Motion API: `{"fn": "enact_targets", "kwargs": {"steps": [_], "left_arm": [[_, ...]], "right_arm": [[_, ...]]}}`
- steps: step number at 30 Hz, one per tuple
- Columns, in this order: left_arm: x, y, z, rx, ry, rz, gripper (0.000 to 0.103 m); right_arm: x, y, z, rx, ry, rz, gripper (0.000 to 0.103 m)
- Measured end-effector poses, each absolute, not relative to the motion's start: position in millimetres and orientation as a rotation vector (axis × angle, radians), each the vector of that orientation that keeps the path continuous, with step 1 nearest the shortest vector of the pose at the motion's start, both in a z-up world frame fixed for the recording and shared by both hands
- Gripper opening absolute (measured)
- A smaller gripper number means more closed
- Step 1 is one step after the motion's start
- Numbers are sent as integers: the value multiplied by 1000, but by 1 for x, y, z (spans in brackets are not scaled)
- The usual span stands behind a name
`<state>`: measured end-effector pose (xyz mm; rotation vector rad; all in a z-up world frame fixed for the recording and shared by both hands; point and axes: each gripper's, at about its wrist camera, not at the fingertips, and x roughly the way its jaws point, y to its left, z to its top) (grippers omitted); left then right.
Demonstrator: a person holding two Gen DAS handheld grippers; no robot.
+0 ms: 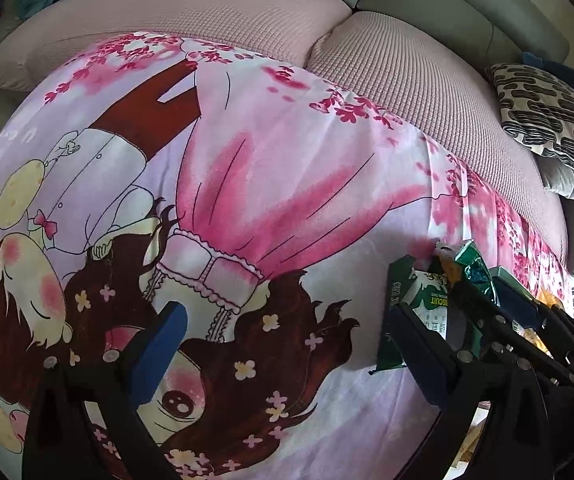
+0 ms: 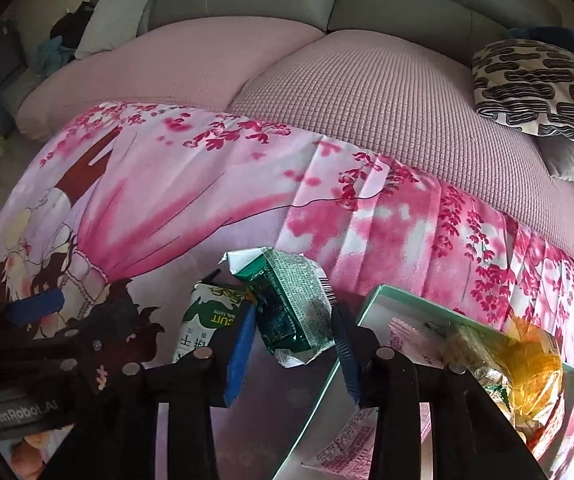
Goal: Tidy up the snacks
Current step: 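Grasp the green wrapped pack with the right tool while the left tool grasps the biscuit pack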
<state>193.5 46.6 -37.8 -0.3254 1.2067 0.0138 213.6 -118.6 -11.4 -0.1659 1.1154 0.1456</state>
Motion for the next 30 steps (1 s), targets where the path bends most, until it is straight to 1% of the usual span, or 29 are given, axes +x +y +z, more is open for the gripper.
{"fn": "enact_targets", "kwargs": {"steps": [8, 14, 23, 30], "left_arm": [[194, 51, -41, -344, 1212, 27, 100], [194, 51, -41, -347, 1214, 27, 100], [194, 47, -38, -347, 1206, -3, 100], [193, 44, -31, -346, 1194, -25, 100]], "right_arm": [[223, -111, -18, -215, 1120, 147, 41], [227, -109, -20, -220, 1113, 150, 44], [220, -117, -14, -175, 1077, 133, 33], [203, -130, 4, -61, 1033, 141, 33]]}}
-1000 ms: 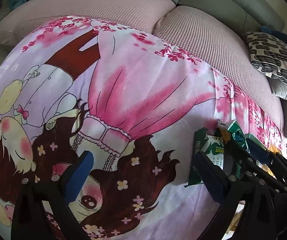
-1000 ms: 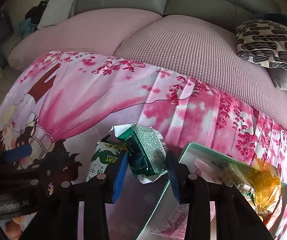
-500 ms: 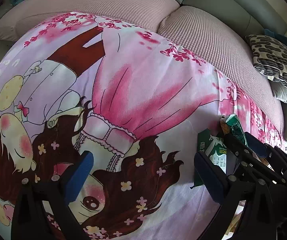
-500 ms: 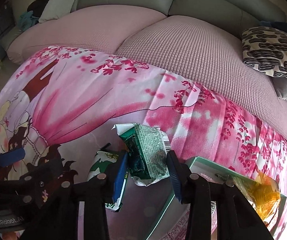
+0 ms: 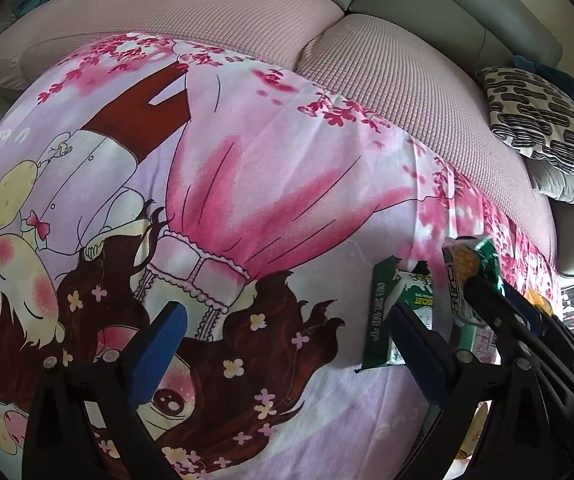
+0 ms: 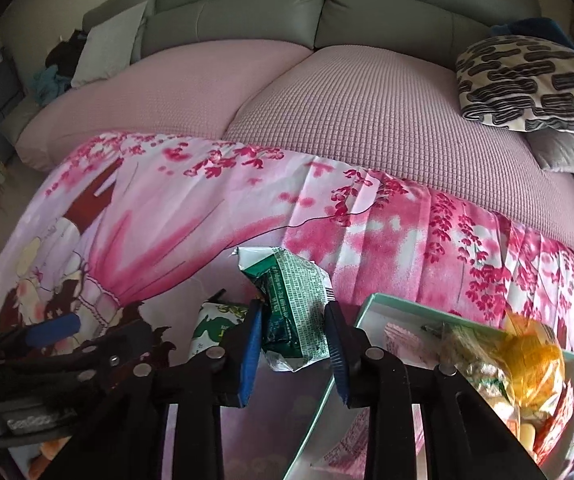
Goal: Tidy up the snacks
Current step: 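Grasp the green wrapped pack with the right tool while the left tool grasps the biscuit pack, then carry both held packs over the teal-rimmed tray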
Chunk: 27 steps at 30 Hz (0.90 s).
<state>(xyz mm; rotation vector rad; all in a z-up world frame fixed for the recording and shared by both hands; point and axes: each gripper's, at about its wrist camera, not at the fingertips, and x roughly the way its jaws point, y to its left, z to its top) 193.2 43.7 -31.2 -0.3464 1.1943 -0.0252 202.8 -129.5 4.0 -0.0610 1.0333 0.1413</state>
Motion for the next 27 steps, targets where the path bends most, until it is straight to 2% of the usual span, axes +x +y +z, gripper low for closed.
{"fn": "enact_targets", "kwargs": {"steps": [16, 19, 21, 25, 27], "left_arm": [[187, -7, -23, -244, 1161, -183, 99], [185, -23, -25, -205, 1152, -217, 88], [185, -34, -29, -177, 1152, -235, 75], [185, -48, -40, -154, 1165, -245, 69], [186, -54, -46, -131, 1173, -232, 53]], "right_arm": [[124, -177, 54, 122, 908, -4, 33], [109, -190, 54, 164, 910, -30, 33], [98, -199, 54, 181, 909, -50, 33], [81, -217, 59, 211, 906, -89, 33], [73, -223, 61, 228, 901, -99, 33]]}}
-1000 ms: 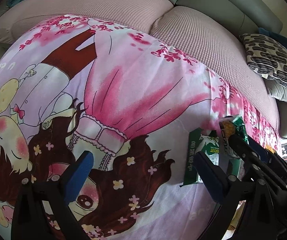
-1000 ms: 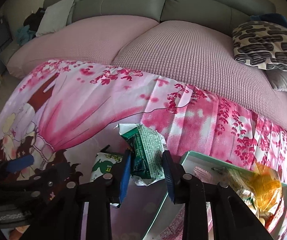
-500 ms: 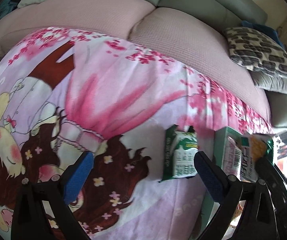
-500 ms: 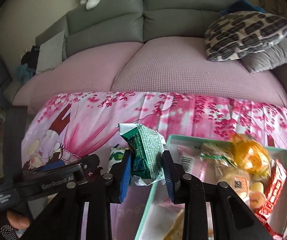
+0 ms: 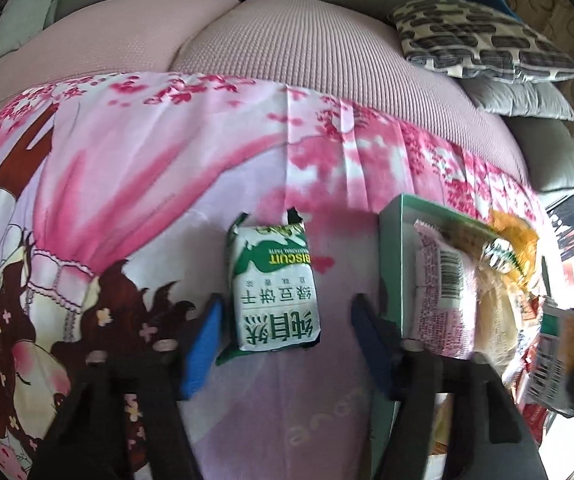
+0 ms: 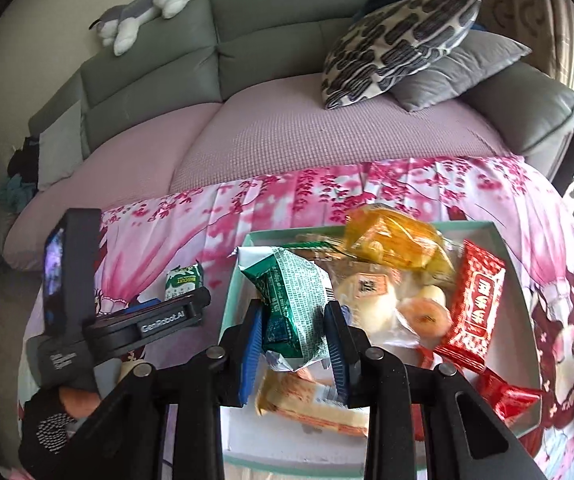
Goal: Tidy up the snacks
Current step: 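Carry both held packs over the teal-rimmed tray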
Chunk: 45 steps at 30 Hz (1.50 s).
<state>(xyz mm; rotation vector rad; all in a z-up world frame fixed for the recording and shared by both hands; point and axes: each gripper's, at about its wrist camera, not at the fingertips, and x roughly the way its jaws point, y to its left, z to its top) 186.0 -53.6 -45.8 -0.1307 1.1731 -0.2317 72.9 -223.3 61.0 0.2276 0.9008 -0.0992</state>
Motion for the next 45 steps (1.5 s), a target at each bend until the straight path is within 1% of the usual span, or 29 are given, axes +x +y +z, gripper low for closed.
{"fn": "enact_targets", "kwargs": {"steps": [1, 2, 8, 19, 26, 35, 45], "left_arm": [[185, -55, -47, -120, 1172, -220, 49], [185, -55, -48, -112, 1169, -216, 47], [182, -48, -41, -120, 1151, -209, 43], [164, -56, -2, -102, 1081, -231, 43], [132, -97, 35, -39, 1018, -384, 43], [99, -152, 43, 63, 1023, -525, 43], [83, -180, 38, 114, 1038, -581, 43]], "right_arm": [[69, -227, 62, 234, 899, -104, 33], [66, -229, 62, 241, 898, -110, 33], [50, -248, 61, 300, 896, -141, 33], [39, -273, 61, 359, 867, -164, 33], [28, -304, 65, 397, 846, -240, 33], [12, -343, 64, 454, 832, -330, 33], [15, -348, 56, 449, 858, -338, 33]]}}
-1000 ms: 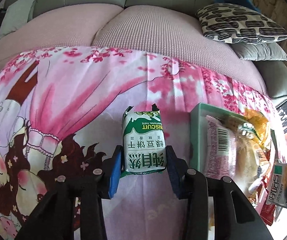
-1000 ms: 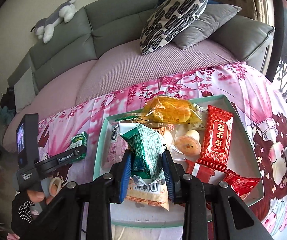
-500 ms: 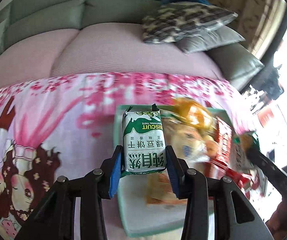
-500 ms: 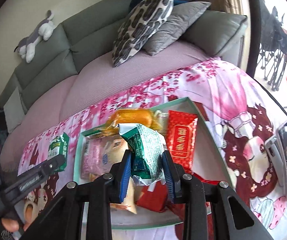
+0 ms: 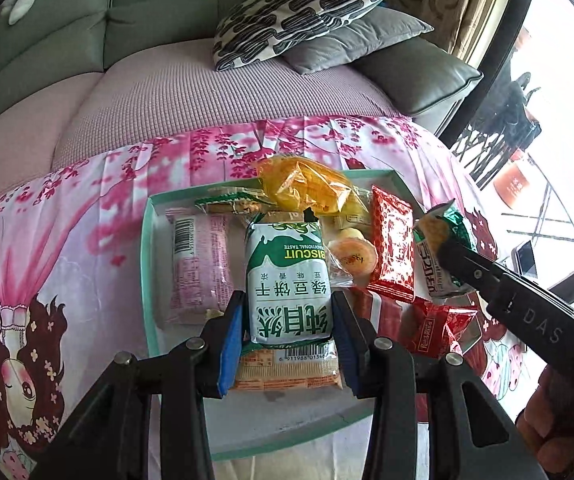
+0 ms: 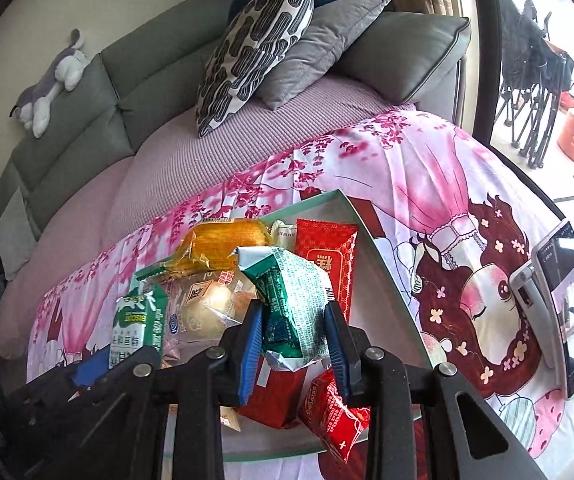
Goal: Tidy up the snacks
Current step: 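Carry both held packs over the teal-rimmed tray, then open the right tool to drop the green pack while the left tool drops the biscuit pack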
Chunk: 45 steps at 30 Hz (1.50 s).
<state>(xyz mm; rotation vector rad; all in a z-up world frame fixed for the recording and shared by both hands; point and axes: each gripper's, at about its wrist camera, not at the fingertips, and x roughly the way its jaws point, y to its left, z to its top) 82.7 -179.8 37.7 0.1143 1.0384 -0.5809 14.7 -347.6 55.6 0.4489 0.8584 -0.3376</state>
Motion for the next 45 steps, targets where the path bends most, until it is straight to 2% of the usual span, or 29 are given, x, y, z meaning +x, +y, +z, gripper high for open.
{"fn": "enact_targets", "kwargs": {"steps": [7, 11, 16, 18, 19, 22, 24, 27, 29, 31, 33, 38, 40, 42, 45], "left_arm": [[80, -181, 42, 114, 1031, -592, 44], [79, -176, 46, 108, 1034, -571, 52], [82, -164, 48, 93, 1051, -492, 55], [85, -157, 47, 88, 1058, -450, 69], [86, -155, 48, 89, 1057, -428, 71], [89, -148, 48, 90, 1059, -384, 71], [90, -145, 47, 83, 1067, -368, 71], [91, -140, 45, 75, 1077, -345, 71], [92, -136, 43, 77, 1082, -326, 72], [94, -131, 41, 73, 1086, -306, 75], [97, -125, 40, 59, 1085, -276, 85], [100, -107, 33, 58, 1085, -196, 91], [101, -101, 30, 50, 1086, -174, 94], [102, -95, 28, 43, 1080, -152, 94], [101, -91, 26, 53, 1075, -129, 97]], "right_arm": [[21, -340, 48, 425, 889, -317, 33], [22, -338, 45, 418, 902, -310, 33], [23, -336, 42, 402, 923, -306, 35], [24, -335, 40, 395, 939, -305, 35], [24, -334, 39, 395, 942, -305, 35], [24, -334, 36, 400, 958, -302, 42], [24, -333, 34, 397, 965, -301, 52], [24, -331, 33, 388, 971, -294, 60], [24, -330, 32, 381, 976, -292, 61], [25, -328, 31, 374, 981, -287, 65], [26, -326, 30, 370, 981, -282, 74], [29, -322, 25, 348, 998, -282, 87], [29, -320, 24, 341, 1002, -281, 89], [29, -319, 23, 340, 1002, -275, 101], [29, -317, 25, 338, 988, -268, 103]]}}
